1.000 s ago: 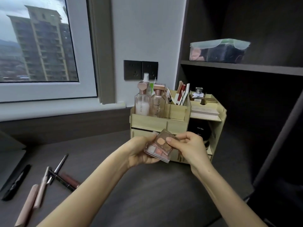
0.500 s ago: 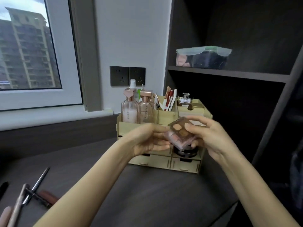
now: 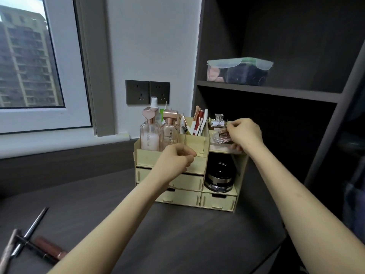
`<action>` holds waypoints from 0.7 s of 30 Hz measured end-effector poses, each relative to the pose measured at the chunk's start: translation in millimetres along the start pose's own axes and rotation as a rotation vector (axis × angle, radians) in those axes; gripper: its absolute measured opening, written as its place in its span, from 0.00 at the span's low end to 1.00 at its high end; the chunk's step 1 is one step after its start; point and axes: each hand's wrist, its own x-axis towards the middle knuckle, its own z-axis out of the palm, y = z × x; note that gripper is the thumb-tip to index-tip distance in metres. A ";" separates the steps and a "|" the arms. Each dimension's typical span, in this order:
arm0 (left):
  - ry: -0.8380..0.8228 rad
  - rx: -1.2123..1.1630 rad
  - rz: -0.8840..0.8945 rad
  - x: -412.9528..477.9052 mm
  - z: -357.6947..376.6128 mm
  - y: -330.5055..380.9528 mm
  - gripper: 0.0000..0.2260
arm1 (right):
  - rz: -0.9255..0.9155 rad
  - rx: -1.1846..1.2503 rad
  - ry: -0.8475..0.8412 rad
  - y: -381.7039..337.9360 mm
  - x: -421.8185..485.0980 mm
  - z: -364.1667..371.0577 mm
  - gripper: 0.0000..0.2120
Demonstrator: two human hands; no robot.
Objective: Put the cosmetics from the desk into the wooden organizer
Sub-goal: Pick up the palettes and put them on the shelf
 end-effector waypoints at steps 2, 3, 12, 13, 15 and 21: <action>0.024 0.024 -0.004 -0.8 -8.4 -4.4 0.09 | -0.068 -0.197 -0.030 0.8 -0.8 -4.5 0.14; 0.044 0.035 -0.011 -0.9 -12.5 -7.2 0.10 | -0.094 -0.285 -0.044 0.9 -0.4 -6.2 0.15; 0.129 0.027 -0.099 -4.2 -33.9 -28.6 0.10 | -0.428 -0.706 0.096 7.2 -6.3 -13.0 0.22; 0.135 0.033 -0.097 -5.0 -35.4 -29.8 0.10 | -0.513 -0.701 0.127 9.9 -8.7 -15.6 0.20; 0.148 0.045 -0.093 -6.7 -37.6 -31.5 0.10 | -0.655 -0.663 0.059 15.9 -10.6 -20.3 0.18; 0.156 0.049 -0.100 -9.6 -38.9 -34.9 0.10 | -0.584 -0.357 -0.328 28.8 3.1 -20.6 0.23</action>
